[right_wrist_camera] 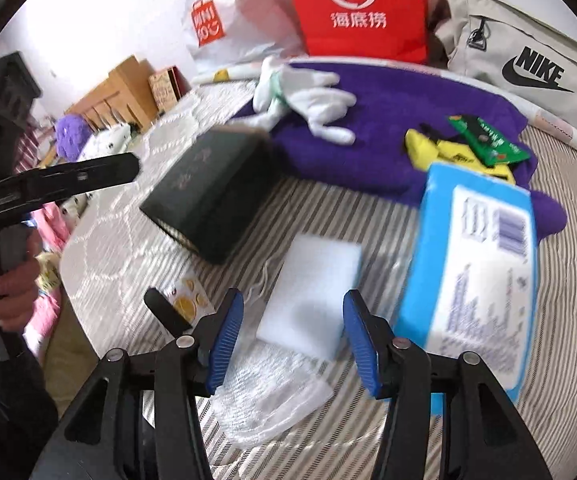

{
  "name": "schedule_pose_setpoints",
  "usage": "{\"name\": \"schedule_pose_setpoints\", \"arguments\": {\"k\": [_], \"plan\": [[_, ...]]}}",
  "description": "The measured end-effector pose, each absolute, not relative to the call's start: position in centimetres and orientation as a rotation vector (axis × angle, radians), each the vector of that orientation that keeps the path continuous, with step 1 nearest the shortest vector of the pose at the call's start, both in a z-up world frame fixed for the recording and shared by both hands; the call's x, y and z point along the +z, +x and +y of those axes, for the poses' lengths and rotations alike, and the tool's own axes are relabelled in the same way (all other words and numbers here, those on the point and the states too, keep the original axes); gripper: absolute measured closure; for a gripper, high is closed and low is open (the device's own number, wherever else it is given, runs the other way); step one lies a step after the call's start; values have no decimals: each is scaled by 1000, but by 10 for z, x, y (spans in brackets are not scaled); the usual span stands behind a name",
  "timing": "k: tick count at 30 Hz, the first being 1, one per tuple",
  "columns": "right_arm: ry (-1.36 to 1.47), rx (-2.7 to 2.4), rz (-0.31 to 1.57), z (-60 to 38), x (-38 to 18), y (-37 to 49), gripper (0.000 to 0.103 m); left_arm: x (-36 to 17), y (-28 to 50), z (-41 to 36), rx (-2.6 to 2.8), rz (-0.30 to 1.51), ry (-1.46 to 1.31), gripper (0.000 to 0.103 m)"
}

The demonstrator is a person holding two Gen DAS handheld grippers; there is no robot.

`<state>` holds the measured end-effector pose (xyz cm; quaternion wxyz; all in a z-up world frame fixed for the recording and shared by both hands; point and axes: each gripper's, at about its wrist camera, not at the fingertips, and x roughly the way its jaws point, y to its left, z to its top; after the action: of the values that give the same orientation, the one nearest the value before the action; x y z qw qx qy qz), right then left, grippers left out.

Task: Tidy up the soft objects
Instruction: 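Move both tools back toward the sponge and mesh bag beside the tea tin, then grasp white sponge with right tool while left tool grasps grey mesh bag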

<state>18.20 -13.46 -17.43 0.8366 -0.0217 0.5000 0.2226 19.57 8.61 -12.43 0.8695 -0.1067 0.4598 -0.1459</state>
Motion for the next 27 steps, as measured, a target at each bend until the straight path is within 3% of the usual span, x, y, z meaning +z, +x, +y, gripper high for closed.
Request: {"name": "schedule_pose_setpoints", "arguments": {"k": [8,15,19,22,23,24,27], "plan": [[-182,307,1026,-110,-193,170,50,-142,157,105,-333,957,-273,29],[-283,222,996,-94,-204,171,34,-161,151,110,-345,966,-279,29],[-354,187,977,-88,-210,171,34,-169,152,115,-344,981,-309,29],[-445,143,958,-85,-215,167,45,-172,151,117,-352,985,-325,29],[-482,123,945,-83,-216,165,56,-171,150,117,-358,982,-330,29],[-518,95,925,-83,-217,163,60,-170,149,117,-360,976,-331,29],[-497,122,919,-90,-213,160,64,-167,146,116,-361,960,-326,29]]}}
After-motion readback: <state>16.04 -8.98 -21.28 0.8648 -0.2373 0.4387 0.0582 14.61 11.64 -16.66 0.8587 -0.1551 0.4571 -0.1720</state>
